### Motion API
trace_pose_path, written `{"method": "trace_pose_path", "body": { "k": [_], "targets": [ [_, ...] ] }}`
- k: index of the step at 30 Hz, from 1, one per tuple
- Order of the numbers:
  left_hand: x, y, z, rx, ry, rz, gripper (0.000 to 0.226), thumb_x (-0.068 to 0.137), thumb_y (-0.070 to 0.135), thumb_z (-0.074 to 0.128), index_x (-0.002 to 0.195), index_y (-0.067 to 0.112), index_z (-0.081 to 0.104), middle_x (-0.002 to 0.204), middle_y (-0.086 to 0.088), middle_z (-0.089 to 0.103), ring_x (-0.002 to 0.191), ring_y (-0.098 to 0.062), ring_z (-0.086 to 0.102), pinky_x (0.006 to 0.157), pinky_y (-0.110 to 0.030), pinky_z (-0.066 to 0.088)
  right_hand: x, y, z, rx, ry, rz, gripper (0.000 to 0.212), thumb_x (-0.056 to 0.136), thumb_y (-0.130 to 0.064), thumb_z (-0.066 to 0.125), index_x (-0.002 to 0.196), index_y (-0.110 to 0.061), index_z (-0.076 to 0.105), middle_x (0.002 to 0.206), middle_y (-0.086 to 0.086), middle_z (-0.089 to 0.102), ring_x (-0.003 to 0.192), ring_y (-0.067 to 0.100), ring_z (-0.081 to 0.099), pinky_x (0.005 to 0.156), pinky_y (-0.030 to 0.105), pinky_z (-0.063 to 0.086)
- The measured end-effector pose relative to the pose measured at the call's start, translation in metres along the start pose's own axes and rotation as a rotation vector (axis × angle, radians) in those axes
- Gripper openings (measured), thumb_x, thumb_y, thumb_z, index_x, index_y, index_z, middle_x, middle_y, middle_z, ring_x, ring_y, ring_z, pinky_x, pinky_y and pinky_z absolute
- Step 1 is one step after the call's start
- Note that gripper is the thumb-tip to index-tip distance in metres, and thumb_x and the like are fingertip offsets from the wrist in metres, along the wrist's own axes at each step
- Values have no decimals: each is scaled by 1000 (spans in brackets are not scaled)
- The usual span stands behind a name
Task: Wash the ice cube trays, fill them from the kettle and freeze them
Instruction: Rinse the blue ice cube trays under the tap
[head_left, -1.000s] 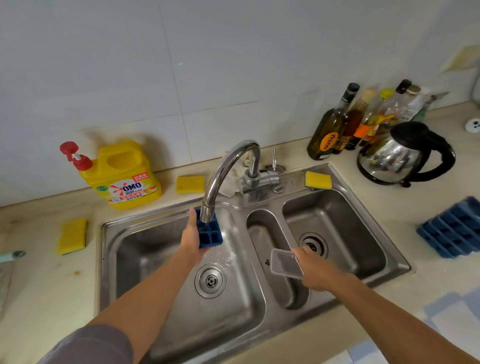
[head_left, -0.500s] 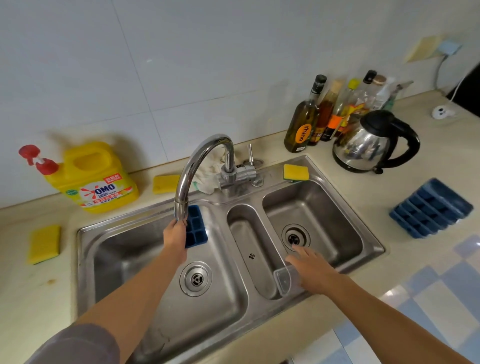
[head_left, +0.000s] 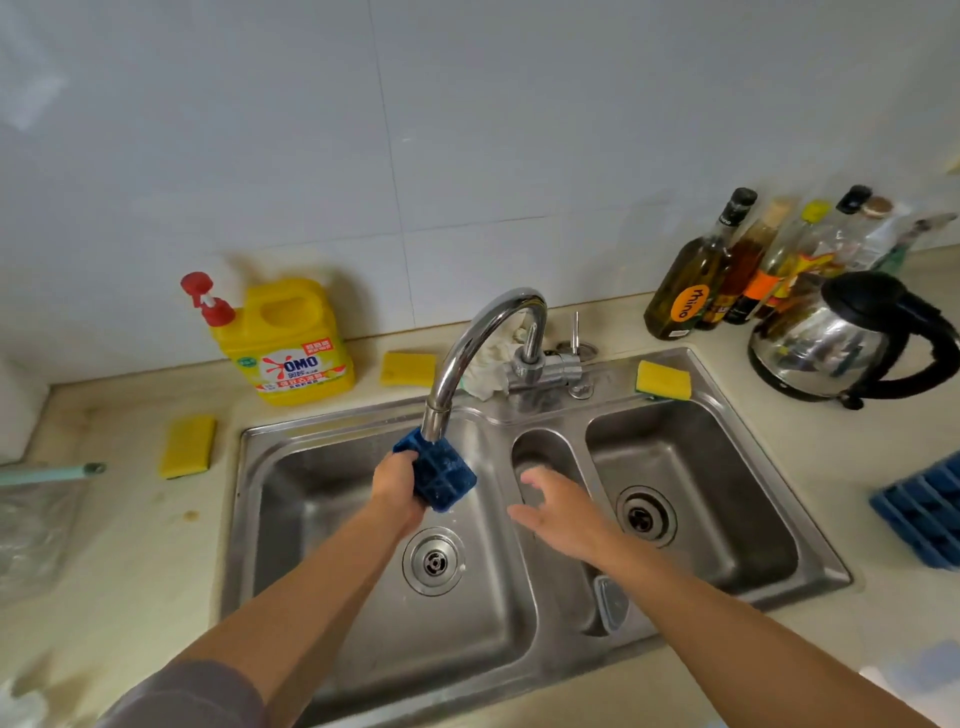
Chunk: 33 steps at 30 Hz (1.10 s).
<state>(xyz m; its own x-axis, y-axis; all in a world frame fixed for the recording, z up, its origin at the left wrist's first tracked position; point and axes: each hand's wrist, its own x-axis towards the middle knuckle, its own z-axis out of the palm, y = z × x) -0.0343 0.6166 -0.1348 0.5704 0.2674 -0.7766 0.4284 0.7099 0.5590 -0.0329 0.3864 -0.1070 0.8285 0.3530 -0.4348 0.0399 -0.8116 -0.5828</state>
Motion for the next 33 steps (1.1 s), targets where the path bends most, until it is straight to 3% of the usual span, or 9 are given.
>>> {"method": "trace_pose_path", "body": {
  "k": [4, 7, 10, 14, 17, 20, 23, 29, 33],
  "targets": [
    [-9, 2, -1, -115, -111, -57, 33, 105, 9, 31, 116, 0, 60, 103, -22, 73, 92, -36, 70, 85, -48, 56, 19, -49, 21, 420, -109, 44, 49, 97, -47, 62, 137, -22, 51, 126, 2, 65, 93, 14, 73, 78, 30, 59],
    [-11, 0, -3, -126, -152, -68, 34, 104, 12, 32, 117, 0, 61, 106, -23, 73, 96, -36, 69, 77, -45, 56, 29, -69, 26, 579, -103, 89, 31, 100, -26, 59, 129, -13, 56, 107, 10, 73, 76, 18, 75, 68, 30, 61],
    [-7, 4, -9, 60, -72, -2, 27, 101, 5, 38, 117, 5, 61, 106, -19, 71, 90, -31, 69, 65, -40, 58, 35, -76, 18, 537, -20, 90, 26, 99, -9, 55, 124, -9, 61, 100, 16, 74, 74, 24, 74, 70, 37, 64],
    [-6, 5, -22, 295, -65, 73, 32, 98, -4, 42, 119, 14, 59, 106, -16, 72, 96, -32, 72, 68, -41, 62, 42, -83, -3, 386, 42, -21, 16, 99, -16, 57, 109, -11, 68, 92, 15, 73, 75, 30, 72, 75, 53, 62],
    [-13, 2, -18, 322, -177, 56, 33, 99, -4, 40, 118, 14, 61, 107, -16, 74, 91, -29, 73, 67, -37, 61, 47, -89, -8, 229, 83, -103, 19, 98, -20, 56, 111, -11, 66, 97, 10, 71, 86, 27, 70, 79, 51, 61],
    [-17, -4, -11, 289, -183, 62, 30, 100, -5, 37, 117, 5, 60, 95, -17, 72, 69, -22, 69, 65, -34, 61, 51, -90, -9, 245, 70, -144, 23, 99, -20, 57, 121, -20, 62, 106, 1, 67, 90, 20, 69, 79, 46, 63],
    [-18, -8, -4, 288, -158, 93, 30, 99, -8, 36, 114, 1, 60, 86, -16, 69, 62, -20, 65, 62, -32, 60, 56, -85, -8, 367, -55, -36, 35, 97, -9, 55, 121, -33, 48, 109, 0, 65, 82, 22, 72, 63, 37, 64],
    [-20, -9, 3, 373, -92, 221, 18, 98, 3, 45, 112, 10, 55, 97, -14, 71, 79, -23, 70, 64, -32, 59, 68, -69, 8, 644, -45, 268, 38, 92, 7, 39, 119, -15, 56, 103, 23, 69, 55, 21, 55, 47, 30, 49],
    [-17, 0, -1, 494, -11, 394, 11, 98, 7, 50, 107, 12, 54, 99, -13, 69, 77, -22, 72, 64, -32, 61, 72, -79, 26, 841, -4, 379, 33, 96, 11, 37, 107, -11, 59, 90, 20, 64, 53, 21, 51, 47, 30, 46]
  ]
}}
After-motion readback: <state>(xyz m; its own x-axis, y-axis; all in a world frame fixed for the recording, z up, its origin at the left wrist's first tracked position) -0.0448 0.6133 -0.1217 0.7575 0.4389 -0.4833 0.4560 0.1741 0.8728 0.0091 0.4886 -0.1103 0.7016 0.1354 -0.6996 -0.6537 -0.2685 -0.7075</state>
